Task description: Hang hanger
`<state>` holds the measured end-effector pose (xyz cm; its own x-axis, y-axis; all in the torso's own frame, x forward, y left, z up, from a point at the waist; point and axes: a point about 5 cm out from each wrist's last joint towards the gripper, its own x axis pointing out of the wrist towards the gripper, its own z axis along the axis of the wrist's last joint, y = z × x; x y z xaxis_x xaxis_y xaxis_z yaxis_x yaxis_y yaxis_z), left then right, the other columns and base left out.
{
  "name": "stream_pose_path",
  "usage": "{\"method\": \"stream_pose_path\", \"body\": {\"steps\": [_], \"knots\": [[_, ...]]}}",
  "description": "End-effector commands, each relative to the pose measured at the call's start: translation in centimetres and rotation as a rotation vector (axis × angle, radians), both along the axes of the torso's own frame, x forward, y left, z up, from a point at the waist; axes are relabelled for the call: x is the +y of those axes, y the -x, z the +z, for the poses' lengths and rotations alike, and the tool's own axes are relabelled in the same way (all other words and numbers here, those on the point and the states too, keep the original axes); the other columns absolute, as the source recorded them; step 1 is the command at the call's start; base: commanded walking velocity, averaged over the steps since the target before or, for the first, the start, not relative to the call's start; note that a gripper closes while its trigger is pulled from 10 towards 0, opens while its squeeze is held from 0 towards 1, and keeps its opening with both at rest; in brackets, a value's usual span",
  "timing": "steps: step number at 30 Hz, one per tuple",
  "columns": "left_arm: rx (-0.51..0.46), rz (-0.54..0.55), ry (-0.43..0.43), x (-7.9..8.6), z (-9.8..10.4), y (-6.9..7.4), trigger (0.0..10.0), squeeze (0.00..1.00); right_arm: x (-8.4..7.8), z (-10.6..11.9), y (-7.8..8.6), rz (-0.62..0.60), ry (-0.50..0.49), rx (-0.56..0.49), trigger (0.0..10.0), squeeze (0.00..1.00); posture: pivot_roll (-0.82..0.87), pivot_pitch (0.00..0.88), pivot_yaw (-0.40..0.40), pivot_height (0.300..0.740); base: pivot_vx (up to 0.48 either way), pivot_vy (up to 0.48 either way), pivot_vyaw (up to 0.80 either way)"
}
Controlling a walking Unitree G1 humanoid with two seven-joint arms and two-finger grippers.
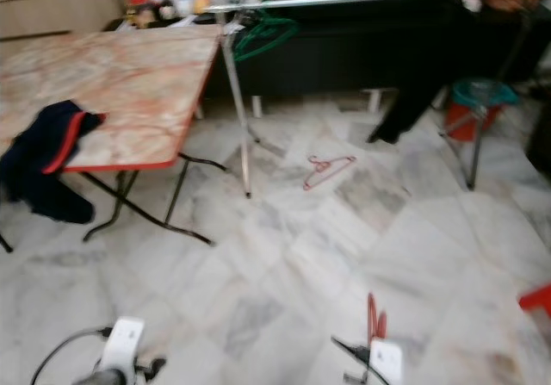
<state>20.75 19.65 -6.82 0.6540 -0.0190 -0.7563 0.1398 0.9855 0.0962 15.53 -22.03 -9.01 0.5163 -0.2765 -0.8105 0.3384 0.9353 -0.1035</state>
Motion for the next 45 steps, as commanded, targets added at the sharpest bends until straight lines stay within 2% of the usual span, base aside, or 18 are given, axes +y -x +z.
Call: {"method": "stream_pose_path", "body": {"steps": [1, 9, 15, 26, 27, 29, 31, 32, 33, 35, 37, 39, 41, 42, 44, 45], "knots": [[0.021, 0.016, -0.032, 1.2, -0.2, 0.7, 10.0, 0.0, 1.3, -0.3, 0.1, 0.002, -0.034, 0.006, 10.0, 0.0, -0.19, 0.0, 0.079, 0.74, 0.0, -0.356, 0.0], [0.009, 0.019, -0.032, 1.1, -0.1, 0.4, 10.0, 0.0, 1.2, -0.2, -0.1, 0.004, -0.028, 0.0, 10.0, 0.0, -0.18, 0.0, 0.077, 0.74, 0.0, -0.343, 0.0], [-0.017, 0.024, -0.019, 0.9, 0.3, -0.3, 10.0, 0.0, 1.2, -0.1, -0.2, 0.004, -0.027, -0.005, 10.0, 0.0, -0.18, 0.0, 0.072, 0.74, 0.0, 0.0, 0.0], [-0.107, -0.021, 0.017, -0.2, 1.7, -2.5, 10.0, 0.0, 1.0, 0.0, -0.4, 0.003, -0.021, -0.01, 10.0, 0.0, -0.17, 0.0, 0.065, 0.74, 0.0, 0.0, 0.0], [-0.149, -0.042, 0.033, -0.5, 2.3, -3.5, 10.0, 0.0, 1.1, 0.0, -0.4, 0.009, -0.036, -0.013, 10.0, 0.0, -0.18, 0.0, 0.065, 0.74, 0.0, 0.0, 0.0], [-0.186, -0.067, 0.054, -0.8, 3.0, -4.3, 10.0, 0.0, 1.2, 0.0, -0.5, 0.032, -0.058, -0.012, 10.0, 0.0, -0.17, 0.0, 0.064, 0.74, 0.0, 0.0, 0.0], [-0.221, -0.117, 0.067, -1.4, 3.7, -5.2, 10.0, 0.0, 1.4, 0.0, -0.8, 0.107, -0.079, -0.012, 10.0, 0.0, -0.17, 0.0, 0.061, 0.74, 0.0, 0.0, 0.0], [-0.252, -0.168, 0.074, -1.9, 4.4, -6.0, 10.0, 0.0, 1.5, 0.1, -1.0, 0.219, -0.075, 0.003, 10.0, 0.0, -0.17, 0.0, 0.06, 0.74, 0.0, 0.0, 0.0], [-0.27, -0.195, 0.076, -2.1, 4.8, -6.4, 10.0, 0.0, 1.6, 0.2, -1.3, 0.28, -0.056, 0.002, 10.0, 0.0, -0.17, 0.0, 0.06, 0.74, 0.0, 0.0, 0.0], [-0.288, -0.223, 0.077, -2.4, 5.2, -6.8, 10.0, 0.0, 1.6, 0.3, -1.5, 0.339, -0.035, -0.002, 10.0, 0.0, -0.17, 0.0, 0.06, 0.74, 0.0, 0.0, 0.0], [-0.335, -0.283, 0.095, -3.0, 6.3, -7.9, 10.0, 0.0, 1.6, 0.5, -1.7, 0.412, -0.005, -0.006, 10.0, 0.0, -0.18, 0.0, 0.057, 0.74, 0.0, 0.0, 0.0], [-0.356, -0.317, 0.109, -3.3, 6.8, -8.3, 10.0, 0.0, 0.9, 2.6, -5.4, 0.484, 0.025, -0.095, 10.0, 0.0, -0.18, 0.0, 0.055, 0.74, 0.0, 0.0, 0.0], [-0.373, -0.353, 0.124, -3.7, 7.3, -8.6, 10.0, 0.0, 0.4, 4.2, -7.8, 0.555, 0.064, -0.145, 10.0, 0.0, -0.18, 0.0, 0.055, 0.74, 0.0, 0.0, 0.0], [-0.381, -0.371, 0.132, -3.9, 7.5, -8.7, 10.0, 0.0, 0.4, 4.5, -8.2, 0.583, 0.072, -0.153, 10.0, 0.0, -0.18, 0.0, 0.054, 0.74, 0.0, 0.0, 0.0], [-0.399, -0.472, 0.167, -4.5, 8.2, -9.0, 10.0, 0.0, 0.5, 5.4, -9.2, 0.702, 0.071, -0.173, 10.0, 0.0, -0.18, 0.0, 0.052, 0.74, 0.0, 0.0, 0.0], [-0.399, -0.511, 0.168, -4.7, 8.3, -9.1, 10.0, 0.0, 0.5, 5.5, -9.4, 0.724, 0.064, -0.175, 10.0, 0.0, -0.18, 0.0, 0.052, 0.74, 0.0, 0.0, 0.0]]}}
